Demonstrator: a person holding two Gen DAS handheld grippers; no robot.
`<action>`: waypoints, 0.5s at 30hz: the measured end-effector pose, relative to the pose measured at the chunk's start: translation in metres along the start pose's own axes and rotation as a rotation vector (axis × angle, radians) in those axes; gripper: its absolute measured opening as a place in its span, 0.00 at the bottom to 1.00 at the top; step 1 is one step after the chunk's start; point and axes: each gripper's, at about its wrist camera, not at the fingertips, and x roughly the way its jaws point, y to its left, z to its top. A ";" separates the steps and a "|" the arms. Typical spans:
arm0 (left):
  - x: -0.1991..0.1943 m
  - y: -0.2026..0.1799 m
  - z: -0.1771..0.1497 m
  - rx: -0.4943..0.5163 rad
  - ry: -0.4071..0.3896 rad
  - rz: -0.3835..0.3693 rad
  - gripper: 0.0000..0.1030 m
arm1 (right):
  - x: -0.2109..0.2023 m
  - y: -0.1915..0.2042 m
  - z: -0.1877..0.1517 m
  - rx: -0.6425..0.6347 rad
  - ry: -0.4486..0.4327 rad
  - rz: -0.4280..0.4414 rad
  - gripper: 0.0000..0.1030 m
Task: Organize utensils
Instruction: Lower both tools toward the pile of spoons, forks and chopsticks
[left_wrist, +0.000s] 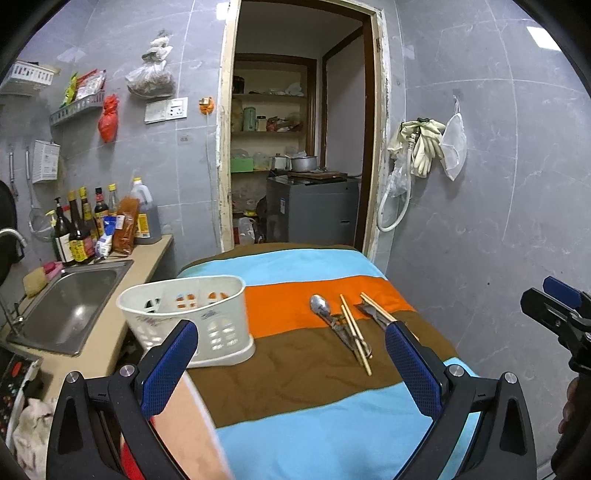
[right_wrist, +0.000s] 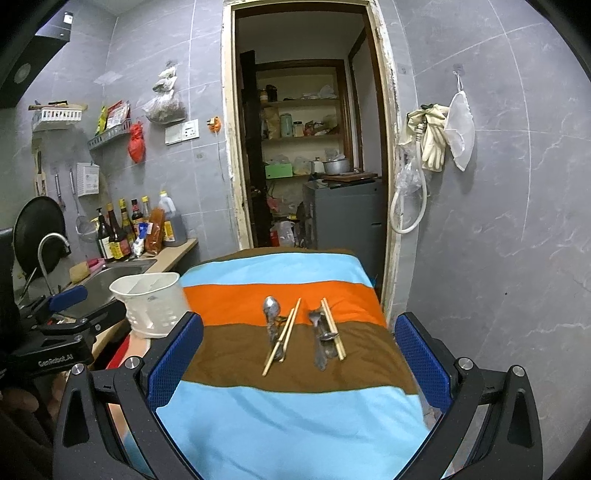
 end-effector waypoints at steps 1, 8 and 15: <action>0.006 -0.003 0.003 0.000 0.002 -0.003 0.99 | 0.004 -0.004 0.002 0.001 0.001 -0.002 0.99; 0.057 -0.028 0.021 0.000 -0.013 -0.002 0.99 | 0.053 -0.037 0.019 0.002 0.012 0.017 0.99; 0.126 -0.049 0.031 -0.027 0.038 -0.007 0.99 | 0.132 -0.076 0.027 0.009 0.074 0.071 0.99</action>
